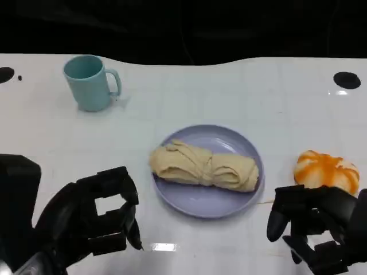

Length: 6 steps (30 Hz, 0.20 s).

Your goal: Grasp the towel on the left side of the plate with the left hand and place it into the plate.

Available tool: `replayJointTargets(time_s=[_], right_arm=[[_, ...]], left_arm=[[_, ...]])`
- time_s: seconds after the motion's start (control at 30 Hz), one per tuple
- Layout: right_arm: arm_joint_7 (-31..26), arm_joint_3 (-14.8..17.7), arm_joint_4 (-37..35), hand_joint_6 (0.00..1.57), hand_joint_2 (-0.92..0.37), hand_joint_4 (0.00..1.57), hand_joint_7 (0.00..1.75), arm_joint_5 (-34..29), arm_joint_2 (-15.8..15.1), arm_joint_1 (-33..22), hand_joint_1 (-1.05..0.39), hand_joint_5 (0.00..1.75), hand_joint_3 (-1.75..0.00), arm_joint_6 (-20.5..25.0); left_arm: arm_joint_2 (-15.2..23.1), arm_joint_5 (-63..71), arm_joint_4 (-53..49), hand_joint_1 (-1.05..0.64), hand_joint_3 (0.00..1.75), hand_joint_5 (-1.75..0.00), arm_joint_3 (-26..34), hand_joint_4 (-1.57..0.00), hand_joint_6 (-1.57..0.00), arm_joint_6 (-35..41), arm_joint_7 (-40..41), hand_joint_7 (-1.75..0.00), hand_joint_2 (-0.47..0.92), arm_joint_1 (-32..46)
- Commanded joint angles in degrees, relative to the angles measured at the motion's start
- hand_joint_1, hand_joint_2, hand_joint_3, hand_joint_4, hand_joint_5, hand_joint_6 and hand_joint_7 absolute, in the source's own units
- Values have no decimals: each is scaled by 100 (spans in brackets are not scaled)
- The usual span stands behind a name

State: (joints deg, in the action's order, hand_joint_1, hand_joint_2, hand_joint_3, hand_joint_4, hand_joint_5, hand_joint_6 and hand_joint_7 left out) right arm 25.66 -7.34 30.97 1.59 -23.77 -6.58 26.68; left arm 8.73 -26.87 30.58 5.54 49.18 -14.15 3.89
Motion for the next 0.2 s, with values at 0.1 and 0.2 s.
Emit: replayJointTargets(time_s=[0.1, 0.2], right_arm=[[0, 99, -15, 69, -57, 70, 143, 7, -75, -24, 5, 169, -110, -128], [-1, 97, -11, 69, -57, 70, 143, 11, -77, -23, 5, 169, -110, -92]], left_arm=[[114, 9, 29, -8, 133, -175, -7, -86, -73, 54, 101, -175, 50, -47], [167, 28, -19, -8, 135, -175, -52, -86, -72, -57, 20, -174, 51, -31]])
